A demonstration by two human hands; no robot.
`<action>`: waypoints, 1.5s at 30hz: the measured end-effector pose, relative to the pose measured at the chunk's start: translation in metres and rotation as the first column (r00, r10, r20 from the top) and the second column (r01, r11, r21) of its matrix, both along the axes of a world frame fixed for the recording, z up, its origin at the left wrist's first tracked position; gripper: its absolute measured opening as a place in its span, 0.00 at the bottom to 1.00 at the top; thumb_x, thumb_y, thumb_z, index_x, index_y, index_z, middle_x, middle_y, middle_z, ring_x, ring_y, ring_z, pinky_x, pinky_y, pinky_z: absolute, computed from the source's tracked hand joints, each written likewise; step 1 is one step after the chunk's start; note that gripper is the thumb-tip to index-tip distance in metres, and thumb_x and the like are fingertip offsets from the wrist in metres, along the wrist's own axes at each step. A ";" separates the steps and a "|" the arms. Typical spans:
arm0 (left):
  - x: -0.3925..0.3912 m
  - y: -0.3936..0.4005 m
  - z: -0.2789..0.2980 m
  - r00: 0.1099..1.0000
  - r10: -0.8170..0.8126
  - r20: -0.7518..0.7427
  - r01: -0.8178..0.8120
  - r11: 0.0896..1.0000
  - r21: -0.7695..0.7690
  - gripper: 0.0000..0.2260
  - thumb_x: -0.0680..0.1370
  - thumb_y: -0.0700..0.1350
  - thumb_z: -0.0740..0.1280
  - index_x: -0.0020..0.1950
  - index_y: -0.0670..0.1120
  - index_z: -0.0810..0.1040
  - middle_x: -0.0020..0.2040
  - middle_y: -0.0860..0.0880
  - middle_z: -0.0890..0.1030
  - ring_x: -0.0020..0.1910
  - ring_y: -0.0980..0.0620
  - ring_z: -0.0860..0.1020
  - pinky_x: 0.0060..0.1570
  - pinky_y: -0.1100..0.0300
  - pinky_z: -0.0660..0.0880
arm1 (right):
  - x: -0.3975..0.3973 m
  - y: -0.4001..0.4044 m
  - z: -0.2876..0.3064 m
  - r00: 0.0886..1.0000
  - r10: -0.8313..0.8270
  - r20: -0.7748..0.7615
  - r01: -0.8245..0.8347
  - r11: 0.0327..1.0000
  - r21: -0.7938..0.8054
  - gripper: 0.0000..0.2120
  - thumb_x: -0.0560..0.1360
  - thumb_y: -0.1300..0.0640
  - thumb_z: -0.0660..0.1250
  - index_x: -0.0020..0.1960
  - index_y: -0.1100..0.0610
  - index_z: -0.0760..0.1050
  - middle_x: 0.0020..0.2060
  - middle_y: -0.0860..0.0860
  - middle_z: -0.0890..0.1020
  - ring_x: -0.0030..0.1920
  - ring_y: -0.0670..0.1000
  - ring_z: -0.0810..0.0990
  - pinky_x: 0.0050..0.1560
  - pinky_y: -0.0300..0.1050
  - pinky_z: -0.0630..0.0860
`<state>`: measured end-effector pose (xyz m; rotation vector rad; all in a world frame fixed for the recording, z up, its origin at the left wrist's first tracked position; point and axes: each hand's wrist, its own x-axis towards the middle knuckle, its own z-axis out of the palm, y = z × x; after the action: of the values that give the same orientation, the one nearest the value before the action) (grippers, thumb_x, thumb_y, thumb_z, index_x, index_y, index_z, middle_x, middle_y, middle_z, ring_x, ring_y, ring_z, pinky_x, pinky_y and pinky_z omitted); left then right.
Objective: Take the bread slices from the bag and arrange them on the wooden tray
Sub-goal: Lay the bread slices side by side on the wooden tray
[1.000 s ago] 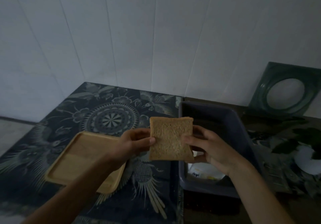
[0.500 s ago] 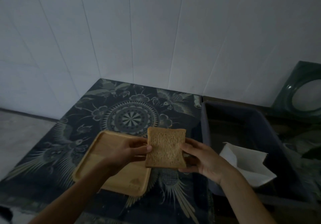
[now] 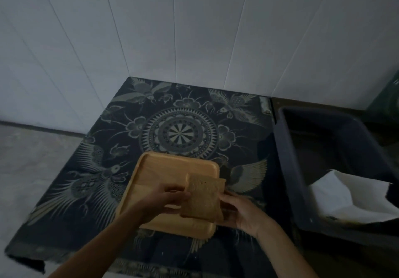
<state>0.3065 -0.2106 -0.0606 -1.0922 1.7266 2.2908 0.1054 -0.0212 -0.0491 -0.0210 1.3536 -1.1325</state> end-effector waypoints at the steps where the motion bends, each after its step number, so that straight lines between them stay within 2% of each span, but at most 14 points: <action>1: 0.001 -0.003 -0.007 1.000 -0.010 0.018 0.009 1.000 0.011 0.20 0.68 0.55 0.80 0.57 0.49 0.85 0.56 0.46 0.85 0.56 0.47 0.84 0.50 0.55 0.82 | 0.003 -0.002 -0.008 1.000 -0.008 -0.003 0.008 0.999 0.035 0.19 0.73 0.53 0.80 0.63 0.52 0.83 0.58 0.59 0.87 0.58 0.61 0.86 0.59 0.65 0.82; 6: 0.001 -0.013 -0.034 0.996 -0.040 0.085 0.036 0.998 0.055 0.21 0.64 0.56 0.82 0.54 0.50 0.86 0.53 0.48 0.86 0.54 0.49 0.85 0.49 0.54 0.83 | 0.018 -0.013 -0.037 0.999 -0.039 -0.033 0.044 0.981 0.188 0.17 0.74 0.53 0.78 0.62 0.51 0.83 0.57 0.56 0.87 0.58 0.60 0.85 0.51 0.59 0.86; 8: 0.002 -0.014 -0.041 0.993 -0.036 0.110 0.028 0.997 0.071 0.18 0.66 0.53 0.81 0.53 0.50 0.86 0.53 0.50 0.86 0.53 0.51 0.85 0.47 0.56 0.82 | 0.022 -0.017 -0.042 0.998 -0.035 -0.052 0.047 0.970 0.239 0.17 0.73 0.51 0.78 0.61 0.50 0.83 0.57 0.56 0.86 0.58 0.59 0.84 0.48 0.55 0.86; 11: 0.003 -0.015 -0.051 0.987 -0.026 0.159 0.013 0.997 0.080 0.10 0.72 0.48 0.77 0.53 0.50 0.87 0.54 0.48 0.86 0.54 0.49 0.84 0.45 0.58 0.82 | 0.026 -0.022 -0.049 0.995 -0.009 -0.100 0.037 0.957 0.289 0.16 0.72 0.47 0.79 0.59 0.46 0.83 0.55 0.53 0.87 0.57 0.56 0.83 0.46 0.52 0.87; 17: 0.003 -0.017 -0.058 0.980 -0.043 0.196 0.034 0.998 0.050 0.07 0.77 0.47 0.73 0.53 0.49 0.87 0.53 0.46 0.87 0.54 0.46 0.84 0.48 0.58 0.83 | 0.031 -0.029 -0.053 0.986 0.030 -0.161 0.019 0.957 0.291 0.20 0.71 0.41 0.78 0.61 0.43 0.82 0.57 0.49 0.86 0.59 0.53 0.83 0.51 0.54 0.87; 21: 0.001 -0.017 -0.057 0.976 -0.043 0.214 0.046 0.999 -0.008 0.06 0.79 0.46 0.70 0.54 0.49 0.86 0.53 0.45 0.86 0.54 0.45 0.84 0.46 0.60 0.82 | 0.036 -0.031 -0.048 0.972 0.062 -0.228 0.007 0.957 0.291 0.18 0.75 0.42 0.75 0.63 0.44 0.81 0.58 0.48 0.85 0.57 0.51 0.83 0.44 0.47 0.87; 26: -0.002 -0.014 -0.049 0.978 -0.036 0.207 0.046 0.998 -0.044 0.09 0.80 0.44 0.70 0.59 0.45 0.83 0.52 0.43 0.86 0.51 0.47 0.84 0.45 0.60 0.81 | 0.041 -0.030 -0.047 0.926 0.098 -0.364 0.009 0.959 0.282 0.08 0.77 0.44 0.73 0.54 0.43 0.82 0.51 0.45 0.86 0.50 0.46 0.85 0.37 0.39 0.84; 28: -0.003 -0.010 -0.047 0.979 -0.010 0.203 0.023 0.998 -0.061 0.09 0.80 0.43 0.70 0.59 0.44 0.83 0.53 0.43 0.85 0.52 0.45 0.84 0.45 0.59 0.81 | 0.042 -0.029 -0.051 0.889 0.099 -0.448 0.026 0.964 0.263 0.05 0.77 0.44 0.74 0.50 0.44 0.81 0.49 0.45 0.86 0.48 0.46 0.85 0.40 0.43 0.86; 30: -0.003 -0.005 -0.046 0.981 0.022 0.192 -0.010 0.998 -0.062 0.10 0.80 0.40 0.70 0.60 0.43 0.83 0.54 0.42 0.85 0.51 0.44 0.84 0.45 0.59 0.80 | 0.042 -0.027 -0.056 0.844 0.097 -0.527 0.036 0.971 0.237 0.04 0.76 0.45 0.74 0.49 0.42 0.81 0.48 0.43 0.86 0.50 0.46 0.85 0.52 0.50 0.86; 33: -0.002 0.001 -0.046 0.979 0.061 0.196 -0.047 0.996 -0.077 0.11 0.79 0.38 0.69 0.61 0.40 0.82 0.53 0.41 0.85 0.46 0.48 0.83 0.43 0.59 0.79 | 0.045 -0.025 -0.059 0.817 0.108 -0.567 0.018 0.977 0.213 0.12 0.76 0.46 0.74 0.59 0.46 0.82 0.55 0.45 0.86 0.55 0.47 0.84 0.59 0.55 0.83; 37: -0.003 0.003 -0.044 0.979 0.071 0.192 -0.048 0.991 -0.126 0.11 0.80 0.36 0.68 0.61 0.39 0.83 0.53 0.37 0.85 0.48 0.43 0.83 0.47 0.53 0.78 | 0.047 -0.023 -0.057 0.818 0.091 -0.568 0.028 0.980 0.198 0.19 0.76 0.48 0.75 0.66 0.51 0.81 0.57 0.47 0.85 0.57 0.48 0.84 0.59 0.56 0.83; 39: -0.003 0.003 -0.041 0.980 0.076 0.185 -0.049 0.988 -0.149 0.11 0.80 0.36 0.68 0.61 0.39 0.83 0.55 0.38 0.84 0.50 0.41 0.82 0.47 0.52 0.78 | 0.047 -0.023 -0.055 0.827 0.066 -0.559 0.042 0.983 0.179 0.19 0.75 0.49 0.76 0.64 0.51 0.81 0.56 0.48 0.86 0.56 0.49 0.85 0.58 0.57 0.84; 43: -0.001 0.000 -0.035 0.982 0.102 0.159 -0.074 0.982 -0.172 0.10 0.79 0.35 0.69 0.59 0.38 0.83 0.53 0.37 0.85 0.46 0.44 0.81 0.43 0.56 0.78 | 0.049 -0.024 -0.045 0.833 0.018 -0.553 0.070 0.988 0.138 0.15 0.74 0.49 0.77 0.59 0.47 0.81 0.54 0.47 0.86 0.55 0.49 0.85 0.58 0.57 0.84; 45: 0.003 -0.003 -0.032 0.985 0.099 0.142 -0.075 0.984 -0.163 0.09 0.78 0.35 0.70 0.57 0.41 0.84 0.48 0.43 0.86 0.44 0.47 0.83 0.40 0.60 0.80 | 0.050 -0.026 -0.042 0.821 0.013 -0.571 0.074 0.989 0.128 0.12 0.73 0.48 0.77 0.55 0.43 0.80 0.52 0.44 0.86 0.52 0.45 0.85 0.54 0.51 0.85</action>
<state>0.3091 -0.2138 -0.0928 -1.3567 1.8609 2.0860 0.1551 -0.0469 -0.0912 -0.2547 1.9789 -1.0931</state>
